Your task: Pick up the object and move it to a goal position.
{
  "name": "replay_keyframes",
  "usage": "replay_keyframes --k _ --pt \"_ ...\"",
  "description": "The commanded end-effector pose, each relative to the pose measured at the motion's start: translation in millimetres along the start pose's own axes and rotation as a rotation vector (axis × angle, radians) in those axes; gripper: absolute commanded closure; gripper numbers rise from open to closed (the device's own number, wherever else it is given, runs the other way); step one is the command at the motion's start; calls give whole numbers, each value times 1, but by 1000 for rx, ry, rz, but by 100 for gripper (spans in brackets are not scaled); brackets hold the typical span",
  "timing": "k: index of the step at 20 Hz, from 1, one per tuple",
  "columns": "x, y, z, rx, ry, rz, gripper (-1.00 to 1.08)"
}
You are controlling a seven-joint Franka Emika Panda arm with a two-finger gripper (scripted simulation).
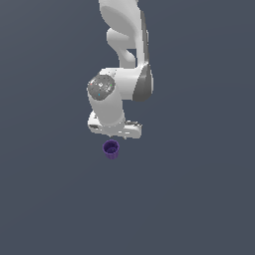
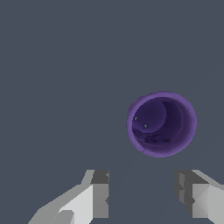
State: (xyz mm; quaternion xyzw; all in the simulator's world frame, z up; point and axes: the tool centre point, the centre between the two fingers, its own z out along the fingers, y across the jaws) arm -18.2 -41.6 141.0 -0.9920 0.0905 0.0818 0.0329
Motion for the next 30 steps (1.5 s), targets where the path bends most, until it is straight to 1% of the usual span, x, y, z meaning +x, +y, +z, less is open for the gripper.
replay_keyframes --k 1,5,14,19,22,25,30 --pt "2 9 6 34 -40 66 -20" --pt "4 26 17 107 -123 193 -20" --pt "9 58 38 311 -330 471 -20" --pt "12 70 43 404 -418 570 -20" --pt "13 75 44 446 -456 608 -20" --pt "14 78 45 477 -483 635 -20" --pt "14 81 45 501 -504 654 -20"
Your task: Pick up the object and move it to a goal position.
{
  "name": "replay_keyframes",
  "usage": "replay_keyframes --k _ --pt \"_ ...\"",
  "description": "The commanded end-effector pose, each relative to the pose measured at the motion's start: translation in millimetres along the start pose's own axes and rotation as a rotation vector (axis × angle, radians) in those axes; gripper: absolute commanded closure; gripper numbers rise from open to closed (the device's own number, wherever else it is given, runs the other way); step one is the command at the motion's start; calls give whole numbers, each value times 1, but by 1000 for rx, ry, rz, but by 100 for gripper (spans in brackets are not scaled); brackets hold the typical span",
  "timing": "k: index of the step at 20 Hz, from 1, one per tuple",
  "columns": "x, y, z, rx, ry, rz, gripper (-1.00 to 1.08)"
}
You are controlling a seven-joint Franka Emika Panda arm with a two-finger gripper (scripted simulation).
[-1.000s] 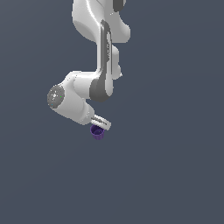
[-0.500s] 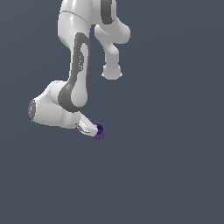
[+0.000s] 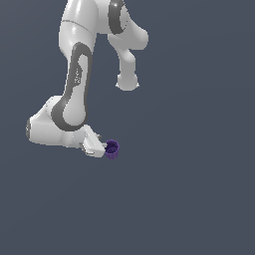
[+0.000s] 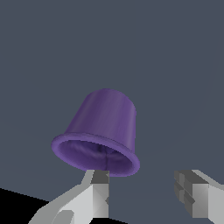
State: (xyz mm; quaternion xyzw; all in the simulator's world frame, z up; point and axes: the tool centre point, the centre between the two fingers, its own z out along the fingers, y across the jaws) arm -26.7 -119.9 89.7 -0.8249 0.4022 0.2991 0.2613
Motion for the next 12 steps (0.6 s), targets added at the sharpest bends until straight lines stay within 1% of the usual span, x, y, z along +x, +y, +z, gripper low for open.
replay_keyframes --k 1,6,12 --pt "0 0 0 6 -7 5 -20" --pt "0 0 5 3 -3 2 -20" --pt "0 0 24 5 -6 5 -20"
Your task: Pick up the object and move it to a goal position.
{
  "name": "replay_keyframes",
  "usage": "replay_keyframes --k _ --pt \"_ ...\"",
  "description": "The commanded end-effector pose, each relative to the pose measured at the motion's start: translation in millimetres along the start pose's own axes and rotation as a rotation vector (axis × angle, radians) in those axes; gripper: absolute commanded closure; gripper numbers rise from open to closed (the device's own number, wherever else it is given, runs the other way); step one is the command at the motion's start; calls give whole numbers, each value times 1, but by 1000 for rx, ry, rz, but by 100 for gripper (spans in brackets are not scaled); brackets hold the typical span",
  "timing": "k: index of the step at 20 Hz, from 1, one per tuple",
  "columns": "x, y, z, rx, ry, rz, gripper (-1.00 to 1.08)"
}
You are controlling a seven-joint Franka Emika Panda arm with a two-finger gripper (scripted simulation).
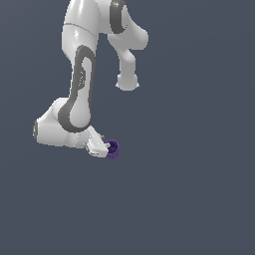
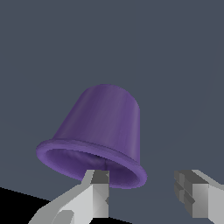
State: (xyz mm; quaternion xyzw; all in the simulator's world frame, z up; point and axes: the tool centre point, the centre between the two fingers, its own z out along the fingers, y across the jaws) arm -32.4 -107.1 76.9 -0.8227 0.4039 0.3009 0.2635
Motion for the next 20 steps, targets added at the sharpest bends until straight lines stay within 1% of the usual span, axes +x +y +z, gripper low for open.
replay_keyframes --k 1,4,5,16,20 --pt "0 0 7 0 -1 1 -20" --pt "0 0 9 0 -1 1 -20" --pt "0 0 9 0 -1 1 108" --pt "-1 0 9 1 -1 1 108" --pt "-7 -4 9 1 -1 1 108"
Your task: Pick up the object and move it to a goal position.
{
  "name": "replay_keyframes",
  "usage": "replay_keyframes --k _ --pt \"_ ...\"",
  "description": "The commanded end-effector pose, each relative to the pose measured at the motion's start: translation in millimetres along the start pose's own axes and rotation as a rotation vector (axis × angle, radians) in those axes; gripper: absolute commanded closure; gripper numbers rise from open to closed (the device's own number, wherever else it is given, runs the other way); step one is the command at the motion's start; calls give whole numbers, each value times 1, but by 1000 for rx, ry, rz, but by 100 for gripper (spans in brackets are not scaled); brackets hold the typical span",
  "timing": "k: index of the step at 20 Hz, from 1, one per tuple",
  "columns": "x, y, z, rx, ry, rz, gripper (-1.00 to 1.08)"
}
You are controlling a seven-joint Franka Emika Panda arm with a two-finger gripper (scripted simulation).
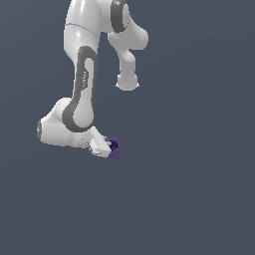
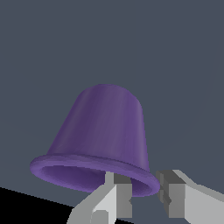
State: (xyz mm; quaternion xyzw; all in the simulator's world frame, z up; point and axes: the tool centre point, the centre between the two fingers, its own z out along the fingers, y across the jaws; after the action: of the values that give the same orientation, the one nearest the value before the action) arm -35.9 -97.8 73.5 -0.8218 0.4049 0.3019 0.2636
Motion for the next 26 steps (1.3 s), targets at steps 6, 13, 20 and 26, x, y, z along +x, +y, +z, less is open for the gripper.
replay_keyframes --k 6,13,20,26 --pt "-31 -20 -1 0 1 -2 108" --pt "-96 -61 -3 -1 0 -2 108" --pt "-175 -112 -5 -2 -1 -3 108" --pt "-241 -155 -8 -2 -2 -3 108"
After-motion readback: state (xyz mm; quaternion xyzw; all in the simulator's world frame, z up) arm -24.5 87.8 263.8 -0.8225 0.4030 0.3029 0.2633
